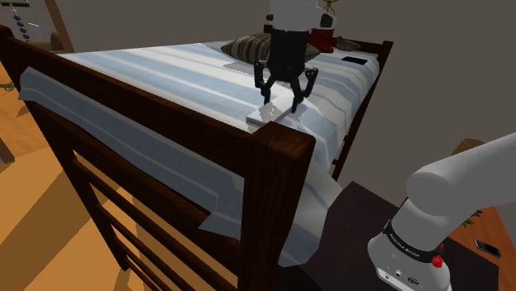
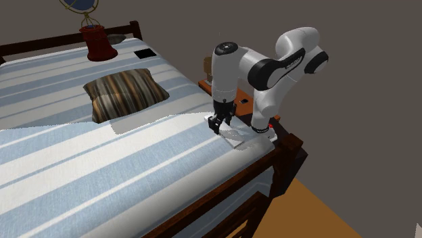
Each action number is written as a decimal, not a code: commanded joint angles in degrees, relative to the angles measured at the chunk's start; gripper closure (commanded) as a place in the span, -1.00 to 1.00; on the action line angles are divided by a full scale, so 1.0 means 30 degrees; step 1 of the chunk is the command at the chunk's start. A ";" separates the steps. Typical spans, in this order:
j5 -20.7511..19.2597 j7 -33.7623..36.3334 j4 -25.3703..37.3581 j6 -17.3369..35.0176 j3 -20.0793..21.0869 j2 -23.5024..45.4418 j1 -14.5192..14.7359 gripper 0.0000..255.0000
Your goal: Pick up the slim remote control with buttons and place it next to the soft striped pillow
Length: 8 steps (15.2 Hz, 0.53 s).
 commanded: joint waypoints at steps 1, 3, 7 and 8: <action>-0.0080 0.0042 0.0508 -0.0429 -0.0069 0.0086 -0.0046 1.00; -0.0175 0.0101 0.1103 -0.0912 -0.0133 0.0209 -0.0103 1.00; -0.0370 0.0237 0.2347 -0.1878 -0.0227 0.0512 -0.0228 1.00; -0.0420 0.0275 0.2670 -0.2119 -0.0243 0.0600 -0.0261 1.00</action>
